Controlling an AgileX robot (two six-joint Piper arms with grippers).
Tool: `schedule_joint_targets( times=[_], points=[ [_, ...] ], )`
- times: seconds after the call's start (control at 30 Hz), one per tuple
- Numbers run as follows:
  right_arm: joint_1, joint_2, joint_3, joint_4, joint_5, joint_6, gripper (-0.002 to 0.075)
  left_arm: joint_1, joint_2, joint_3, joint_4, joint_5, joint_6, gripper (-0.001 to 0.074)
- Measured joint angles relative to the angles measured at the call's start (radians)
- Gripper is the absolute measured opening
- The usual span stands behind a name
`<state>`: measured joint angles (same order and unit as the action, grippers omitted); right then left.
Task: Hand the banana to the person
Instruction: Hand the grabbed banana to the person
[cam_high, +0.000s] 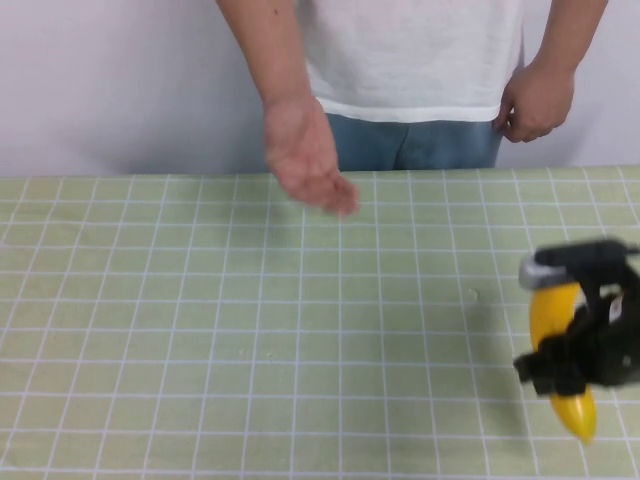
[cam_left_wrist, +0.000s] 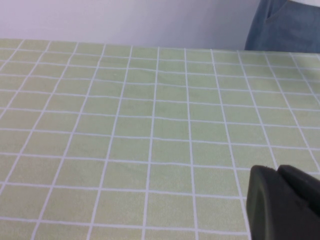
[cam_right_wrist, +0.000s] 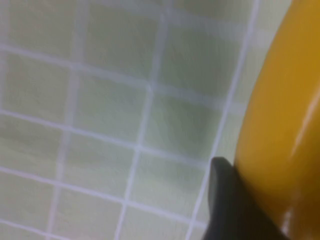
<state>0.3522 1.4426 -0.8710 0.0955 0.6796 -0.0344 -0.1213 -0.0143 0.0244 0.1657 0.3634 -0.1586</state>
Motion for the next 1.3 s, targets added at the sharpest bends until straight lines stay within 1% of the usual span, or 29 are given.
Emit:
schedule_joint_targets(
  times=[0.13,0.23,0.33,0.43,0.57,0.63,0.67,0.73,0.9,0.97,1.03,1.3],
  points=[
    [0.0,-0.034,-0.131,0.008,0.026,-0.05,-0.0006,0.0,0.0,0.0,0.0,0.0,0.0,-0.0004],
    [0.014,-0.031,-0.254,0.057,0.08,-0.123,-0.0006,0.0,0.0,0.0,0.0,0.0,0.0,-0.0004],
    [0.05,-0.01,-0.392,0.139,0.149,-0.173,-0.0006,0.0,0.0,0.0,0.0,0.0,0.0,-0.0004],
    [0.112,0.036,-0.516,0.166,0.23,-0.188,-0.0006,0.0,0.0,0.0,0.0,0.0,0.0,-0.0004],
    [0.226,0.123,-0.656,0.129,0.332,-0.211,-0.0005,0.0,0.0,0.0,0.0,0.0,0.0,-0.0004],
    [0.257,0.168,-0.716,0.171,0.378,-0.204,-0.0001,0.0,0.0,0.0,0.0,0.0,0.0,-0.0004],
    [0.268,0.193,-0.741,0.206,0.4,-0.19,0.0011,0.0,0.0,0.0,0.0,0.0,0.0,-0.0004],
    [0.28,0.237,-0.78,0.254,0.425,-0.164,0.0058,0.0,0.0,0.0,0.0,0.0,0.0,-0.0004],
    [0.288,0.332,-0.846,0.258,0.446,-0.075,0.0269,0.0,0.0,0.0,0.0,0.0,0.0,-0.0004],
    [0.288,0.356,-0.86,0.236,0.457,-0.041,0.0323,0.0,0.0,0.0,0.0,0.0,0.0,-0.0004],
    [0.288,0.37,-0.867,0.236,0.473,-0.032,0.0343,0.0,0.0,0.0,0.0,0.0,0.0,-0.0004],
    [0.288,0.372,-0.869,0.236,0.495,-0.023,0.0343,0.0,0.0,0.0,0.0,0.0,0.0,-0.0004]
  ],
)
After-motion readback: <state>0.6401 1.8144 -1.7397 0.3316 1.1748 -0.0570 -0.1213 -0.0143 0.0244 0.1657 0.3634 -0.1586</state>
